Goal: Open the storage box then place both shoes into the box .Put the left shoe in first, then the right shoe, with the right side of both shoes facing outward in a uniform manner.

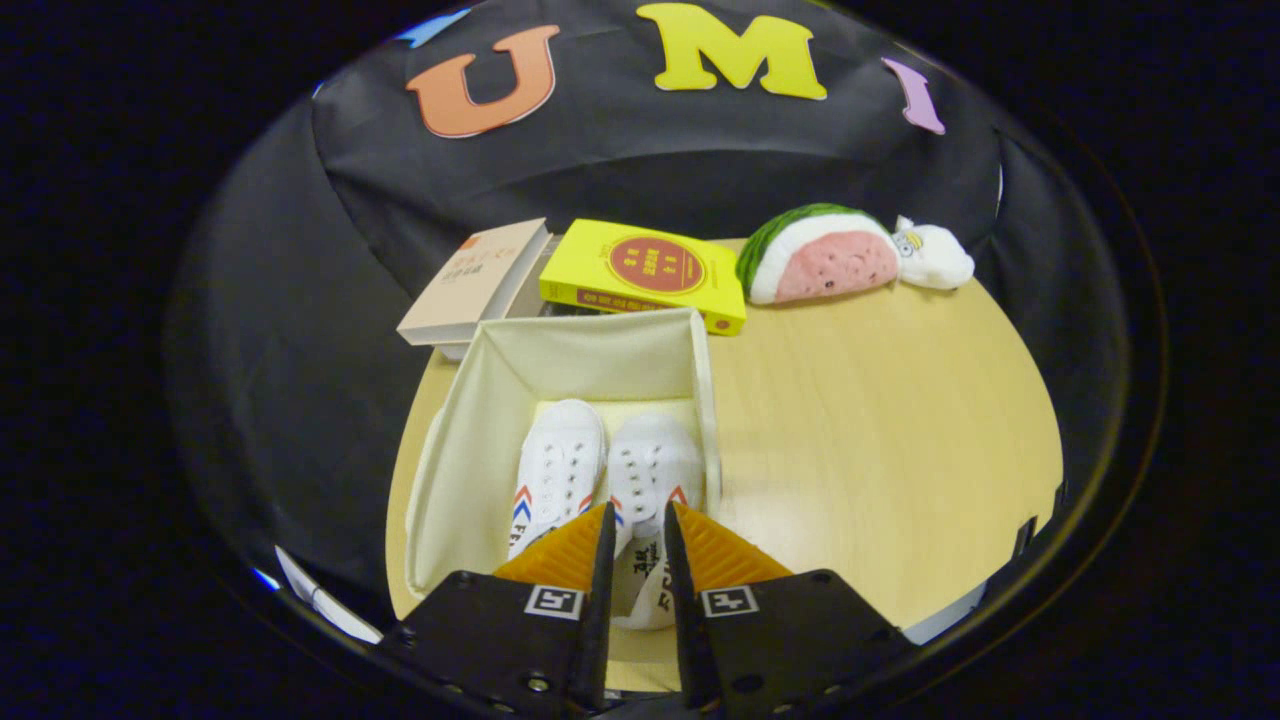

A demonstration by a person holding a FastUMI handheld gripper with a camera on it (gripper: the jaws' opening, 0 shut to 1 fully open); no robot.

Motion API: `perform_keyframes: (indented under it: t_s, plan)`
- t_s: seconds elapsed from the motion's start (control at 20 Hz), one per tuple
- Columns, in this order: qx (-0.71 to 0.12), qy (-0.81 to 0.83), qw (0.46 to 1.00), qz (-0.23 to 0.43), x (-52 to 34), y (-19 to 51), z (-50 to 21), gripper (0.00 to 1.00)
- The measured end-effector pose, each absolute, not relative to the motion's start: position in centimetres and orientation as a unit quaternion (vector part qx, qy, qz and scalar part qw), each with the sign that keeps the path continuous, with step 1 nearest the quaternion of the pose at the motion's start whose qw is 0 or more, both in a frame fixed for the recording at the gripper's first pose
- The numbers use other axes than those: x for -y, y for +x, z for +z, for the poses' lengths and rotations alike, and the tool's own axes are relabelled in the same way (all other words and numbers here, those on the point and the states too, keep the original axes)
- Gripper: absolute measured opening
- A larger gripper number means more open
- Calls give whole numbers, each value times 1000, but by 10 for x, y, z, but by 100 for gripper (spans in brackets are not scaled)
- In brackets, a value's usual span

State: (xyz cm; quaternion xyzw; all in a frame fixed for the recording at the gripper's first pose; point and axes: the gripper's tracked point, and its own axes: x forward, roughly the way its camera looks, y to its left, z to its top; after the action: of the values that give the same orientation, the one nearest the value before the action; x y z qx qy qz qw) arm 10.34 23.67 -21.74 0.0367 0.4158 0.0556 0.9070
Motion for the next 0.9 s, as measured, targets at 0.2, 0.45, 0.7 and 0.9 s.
perform_keyframes:
  t_s: [0.2,0.45,0.7,0.9]
  plan:
    - [-352,5,934,64,-213,87,-174,71]
    - [-238,-38,968,68,-168,62,-102,92]
    - [-146,-46,985,82,-115,24,-39,96]
    - [-99,-45,990,86,-66,-9,-1,96]
